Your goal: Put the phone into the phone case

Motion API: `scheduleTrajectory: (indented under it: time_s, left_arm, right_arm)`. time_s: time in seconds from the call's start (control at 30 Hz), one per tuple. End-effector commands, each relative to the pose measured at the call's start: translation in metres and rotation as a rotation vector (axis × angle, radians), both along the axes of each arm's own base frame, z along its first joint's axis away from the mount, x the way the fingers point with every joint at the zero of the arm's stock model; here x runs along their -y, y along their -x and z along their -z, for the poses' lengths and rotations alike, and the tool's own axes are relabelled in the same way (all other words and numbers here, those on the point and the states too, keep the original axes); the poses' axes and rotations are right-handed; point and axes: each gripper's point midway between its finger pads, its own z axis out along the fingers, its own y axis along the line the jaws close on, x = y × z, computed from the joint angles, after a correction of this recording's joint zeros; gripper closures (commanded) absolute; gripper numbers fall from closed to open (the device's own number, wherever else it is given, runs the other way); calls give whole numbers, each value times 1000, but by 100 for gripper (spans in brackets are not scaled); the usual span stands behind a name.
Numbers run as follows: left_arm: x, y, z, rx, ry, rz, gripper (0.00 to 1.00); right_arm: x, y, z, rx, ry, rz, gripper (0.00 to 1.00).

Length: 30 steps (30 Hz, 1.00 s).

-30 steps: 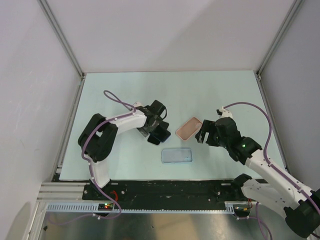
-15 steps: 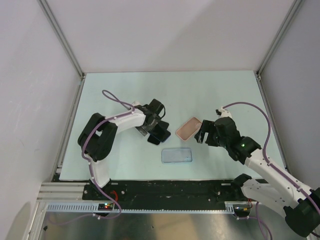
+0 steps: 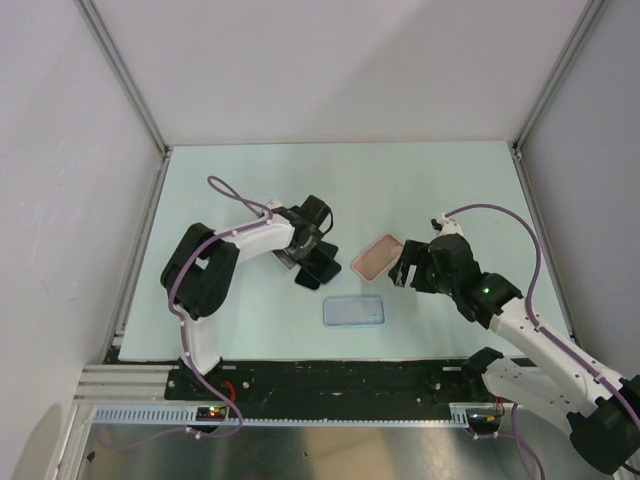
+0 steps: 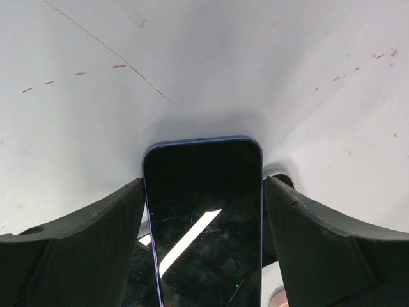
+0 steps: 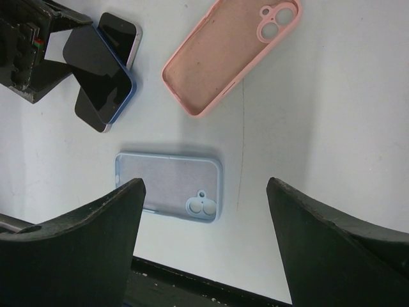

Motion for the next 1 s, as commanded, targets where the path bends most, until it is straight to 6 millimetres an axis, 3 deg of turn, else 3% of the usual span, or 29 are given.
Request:
scheduleTrajectory:
  time_s: [0.0, 0.3, 0.5, 0.77, 0.97]
  left_arm:
    - [-18, 10, 23, -59, -78, -14, 20]
    - [-16, 10, 23, -82, -105, 42, 24]
    - [-18, 17, 19, -94, -101, 63, 24]
    - [-15, 22, -14, -64, -77, 194, 19]
    - [-19, 23, -44, -21, -79, 300, 13]
  right_arm:
    - [-6, -3, -3, 11, -32, -9, 17]
    - [-24, -3, 0, -15, -79, -56, 17]
    - [-66, -7, -2, -19, -204, -152, 19]
    - [-123, -17, 11, -1, -302, -180, 29]
    - [-143, -28, 34, -26, -367, -143, 33]
